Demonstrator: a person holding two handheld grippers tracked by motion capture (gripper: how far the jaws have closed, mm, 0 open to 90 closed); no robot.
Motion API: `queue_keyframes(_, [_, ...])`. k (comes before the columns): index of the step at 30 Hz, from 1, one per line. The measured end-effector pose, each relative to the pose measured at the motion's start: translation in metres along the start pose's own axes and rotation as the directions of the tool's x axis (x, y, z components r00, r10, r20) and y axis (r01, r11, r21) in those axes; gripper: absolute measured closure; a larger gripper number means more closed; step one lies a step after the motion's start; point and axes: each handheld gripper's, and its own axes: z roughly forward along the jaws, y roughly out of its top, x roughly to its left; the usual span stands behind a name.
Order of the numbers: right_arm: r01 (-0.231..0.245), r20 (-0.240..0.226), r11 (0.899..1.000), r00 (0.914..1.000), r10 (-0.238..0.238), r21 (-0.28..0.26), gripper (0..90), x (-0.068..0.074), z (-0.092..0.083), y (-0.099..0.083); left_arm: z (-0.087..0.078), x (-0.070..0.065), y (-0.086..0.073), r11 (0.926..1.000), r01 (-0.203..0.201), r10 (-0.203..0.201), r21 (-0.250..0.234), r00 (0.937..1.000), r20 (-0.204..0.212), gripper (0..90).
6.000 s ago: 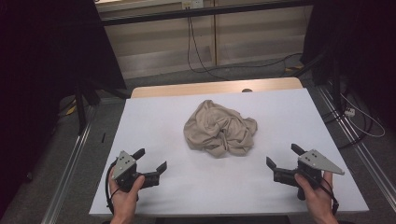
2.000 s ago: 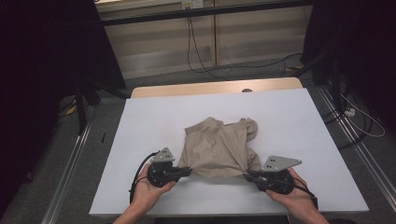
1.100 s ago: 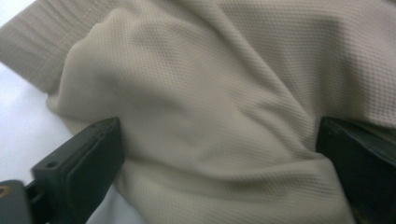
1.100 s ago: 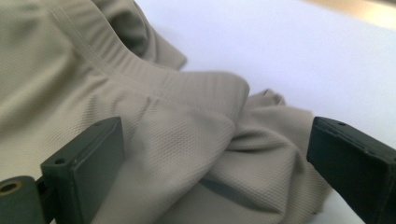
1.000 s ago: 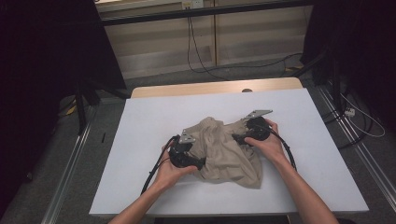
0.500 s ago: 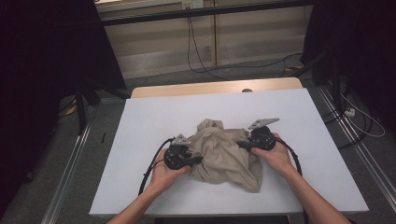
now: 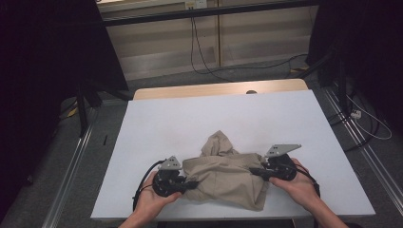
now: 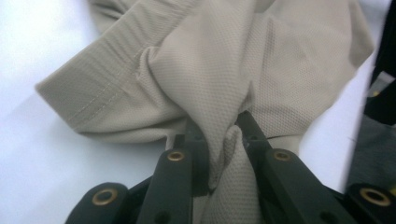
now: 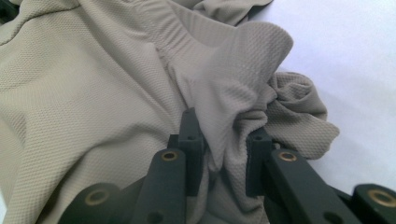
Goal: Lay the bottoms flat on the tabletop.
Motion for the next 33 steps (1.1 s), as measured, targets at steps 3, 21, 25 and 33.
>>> queue_keyframes(3, [0.019, 0.016, 1.0, 0.9997, -0.018, -0.018, 71.6, 0.007, -0.004, -0.007, -0.002, -0.008, -0.005, 0.9996, -0.03, 0.03, -0.002, 0.9993, -0.023, 78.2])
queue_keyframes(21, [-0.048, 0.075, 0.979, 0.9951, 0.064, -0.197, 51.2, -0.008, -0.023, 0.027, -0.038, 0.016, 0.007, 0.9754, -0.025, -0.017, -0.219, 0.9821, -0.188, 22.3])
queue_keyframes(25, [-0.076, 0.071, 0.99, 0.9939, 0.085, -0.115, 59.0, -0.01, 0.0, 0.035, -0.033, 0.036, 0.013, 0.9761, 0.014, -0.068, -0.217, 0.9674, -0.244, 22.1])
queue_keyframes(33, [-0.152, 0.115, 0.988, 0.9812, 0.155, -0.032, 46.7, -0.022, 0.022, 0.032, 0.003, 0.068, 0.024, 0.9926, 0.072, -0.092, -0.097, 0.9705, -0.223, 33.5])
